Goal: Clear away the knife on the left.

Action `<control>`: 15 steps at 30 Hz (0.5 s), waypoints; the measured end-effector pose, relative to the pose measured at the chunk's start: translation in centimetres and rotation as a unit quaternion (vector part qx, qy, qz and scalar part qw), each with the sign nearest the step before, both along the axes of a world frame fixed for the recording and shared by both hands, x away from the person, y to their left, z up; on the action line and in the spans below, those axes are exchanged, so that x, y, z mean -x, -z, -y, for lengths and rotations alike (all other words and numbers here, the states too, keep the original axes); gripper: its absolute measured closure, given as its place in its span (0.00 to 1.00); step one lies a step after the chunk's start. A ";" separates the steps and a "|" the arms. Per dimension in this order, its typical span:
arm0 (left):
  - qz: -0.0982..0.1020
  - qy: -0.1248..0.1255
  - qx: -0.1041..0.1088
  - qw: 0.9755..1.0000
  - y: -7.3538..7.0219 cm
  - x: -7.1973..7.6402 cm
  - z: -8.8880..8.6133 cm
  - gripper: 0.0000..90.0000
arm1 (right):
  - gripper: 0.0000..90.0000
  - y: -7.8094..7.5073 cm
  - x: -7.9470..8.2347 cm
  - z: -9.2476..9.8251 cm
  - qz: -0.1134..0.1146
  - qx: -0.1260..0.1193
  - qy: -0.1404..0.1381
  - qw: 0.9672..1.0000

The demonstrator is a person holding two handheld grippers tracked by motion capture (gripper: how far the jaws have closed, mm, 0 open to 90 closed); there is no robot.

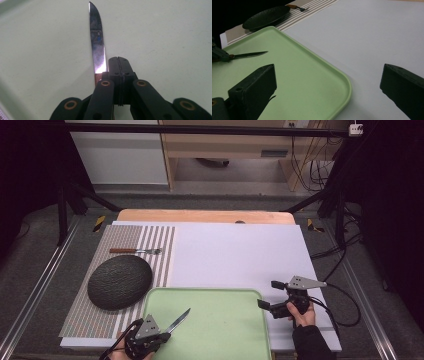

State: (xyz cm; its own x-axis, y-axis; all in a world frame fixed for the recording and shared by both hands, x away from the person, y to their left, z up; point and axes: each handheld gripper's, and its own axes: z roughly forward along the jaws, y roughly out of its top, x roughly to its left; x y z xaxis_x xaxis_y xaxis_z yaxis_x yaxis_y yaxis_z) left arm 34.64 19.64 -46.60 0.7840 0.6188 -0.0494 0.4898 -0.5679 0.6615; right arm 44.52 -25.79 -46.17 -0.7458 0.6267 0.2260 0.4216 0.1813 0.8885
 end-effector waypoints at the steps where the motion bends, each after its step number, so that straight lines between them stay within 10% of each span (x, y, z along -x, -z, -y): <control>1: 0.001 -0.001 -0.001 1.000 0.0 0.0 0.0 1.00 | 0.01 0.0 0.0 0.0 0.000 0.000 0.001 1.000; 15: 0.008 -0.013 -0.004 1.000 -0.1 -0.2 -0.7 1.00 | 0.01 0.0 0.0 0.0 0.000 0.001 0.001 1.000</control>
